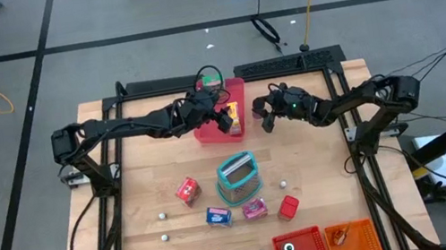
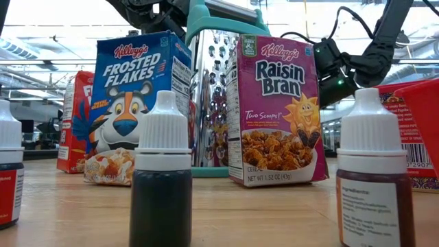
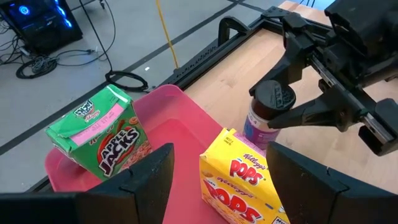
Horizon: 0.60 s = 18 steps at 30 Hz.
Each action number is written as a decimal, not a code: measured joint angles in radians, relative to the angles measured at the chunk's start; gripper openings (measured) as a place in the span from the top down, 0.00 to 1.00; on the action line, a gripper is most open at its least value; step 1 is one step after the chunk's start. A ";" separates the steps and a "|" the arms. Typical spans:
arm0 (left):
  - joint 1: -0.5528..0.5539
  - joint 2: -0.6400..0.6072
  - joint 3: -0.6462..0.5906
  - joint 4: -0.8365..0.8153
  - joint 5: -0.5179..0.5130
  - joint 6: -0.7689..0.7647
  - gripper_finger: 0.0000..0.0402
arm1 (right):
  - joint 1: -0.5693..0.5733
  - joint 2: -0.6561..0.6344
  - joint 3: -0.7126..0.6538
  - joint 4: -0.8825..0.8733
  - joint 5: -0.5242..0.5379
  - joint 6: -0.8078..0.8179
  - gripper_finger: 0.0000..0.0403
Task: Pick & Place Kitchen Items
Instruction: Put the purple seasoning bottle into the orange bin
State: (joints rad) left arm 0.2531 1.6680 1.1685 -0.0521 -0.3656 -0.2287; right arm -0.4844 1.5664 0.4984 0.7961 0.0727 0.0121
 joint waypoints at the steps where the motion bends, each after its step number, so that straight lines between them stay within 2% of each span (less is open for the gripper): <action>1: 0.000 0.000 0.000 0.000 0.000 -0.001 0.36 | 0.002 -0.006 0.000 -0.008 0.000 0.003 0.51; 5: 0.000 0.000 0.000 -0.008 0.000 -0.002 0.36 | 0.023 -0.050 -0.002 -0.065 0.002 0.002 0.51; 8: 0.000 0.000 0.000 -0.018 0.000 -0.002 0.36 | 0.057 -0.128 -0.004 -0.165 0.000 -0.002 0.51; 18: 0.000 0.000 0.000 -0.031 0.000 -0.010 0.36 | 0.210 -0.525 -0.004 -0.510 0.003 0.020 0.51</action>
State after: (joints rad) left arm 0.2531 1.6680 1.1687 -0.0826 -0.3656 -0.2390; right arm -0.2743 1.0409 0.4946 0.2866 0.0759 0.0323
